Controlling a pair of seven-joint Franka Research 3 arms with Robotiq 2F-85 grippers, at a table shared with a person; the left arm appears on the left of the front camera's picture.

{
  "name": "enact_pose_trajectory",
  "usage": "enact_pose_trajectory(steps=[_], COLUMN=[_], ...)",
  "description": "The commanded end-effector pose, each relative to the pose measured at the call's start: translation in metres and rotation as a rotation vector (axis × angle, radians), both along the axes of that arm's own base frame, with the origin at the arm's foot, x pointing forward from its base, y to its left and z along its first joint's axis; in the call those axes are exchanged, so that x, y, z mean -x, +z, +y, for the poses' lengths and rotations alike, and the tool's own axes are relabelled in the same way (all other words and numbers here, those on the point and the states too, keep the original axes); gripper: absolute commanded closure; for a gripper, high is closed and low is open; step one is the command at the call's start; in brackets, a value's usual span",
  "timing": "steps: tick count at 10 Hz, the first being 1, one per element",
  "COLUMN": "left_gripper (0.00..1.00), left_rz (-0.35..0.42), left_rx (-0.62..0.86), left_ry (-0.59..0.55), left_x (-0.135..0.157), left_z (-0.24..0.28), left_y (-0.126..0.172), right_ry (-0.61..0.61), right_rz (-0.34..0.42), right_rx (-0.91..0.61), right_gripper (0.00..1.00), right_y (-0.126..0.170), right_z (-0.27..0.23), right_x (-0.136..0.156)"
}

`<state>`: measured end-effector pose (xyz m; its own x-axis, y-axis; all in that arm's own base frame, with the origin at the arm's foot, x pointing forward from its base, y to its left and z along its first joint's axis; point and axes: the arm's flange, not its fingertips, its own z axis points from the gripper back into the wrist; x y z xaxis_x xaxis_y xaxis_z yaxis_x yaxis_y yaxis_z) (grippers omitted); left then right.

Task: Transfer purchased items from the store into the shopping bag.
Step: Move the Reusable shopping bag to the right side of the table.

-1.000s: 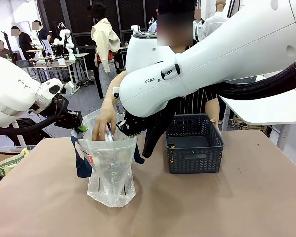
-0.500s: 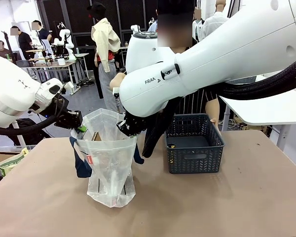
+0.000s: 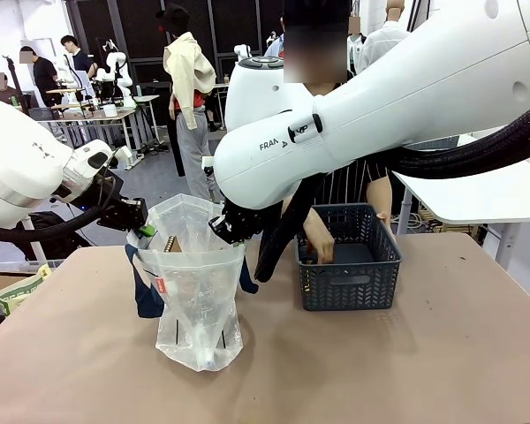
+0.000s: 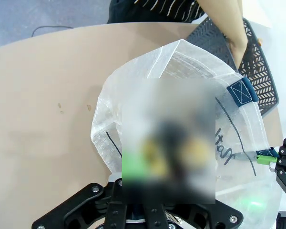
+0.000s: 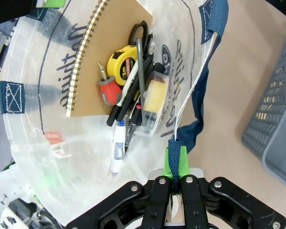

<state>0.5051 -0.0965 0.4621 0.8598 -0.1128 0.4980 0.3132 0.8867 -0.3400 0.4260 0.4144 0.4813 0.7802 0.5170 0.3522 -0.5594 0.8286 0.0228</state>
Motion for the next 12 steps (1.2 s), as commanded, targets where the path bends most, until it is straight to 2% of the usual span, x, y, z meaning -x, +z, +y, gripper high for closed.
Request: enact_pose_trajectory(steps=[1,12], left_gripper=[1.0,1.0], left_rz=[-0.006,-0.006], left_rx=[0.001,0.001], left_ry=[0.003,0.003], left_x=[0.0025,0.0025], left_z=[0.0012,0.0012], left_y=[0.0015,0.0015], right_ry=[-0.004,-0.004], right_rz=[-0.001,-0.001], right_rx=[-0.001,-0.001], right_gripper=[1.0,1.0], right_y=[0.0013,0.0013], right_z=[-0.0019,-0.0019], right_x=[0.0007,0.0007])
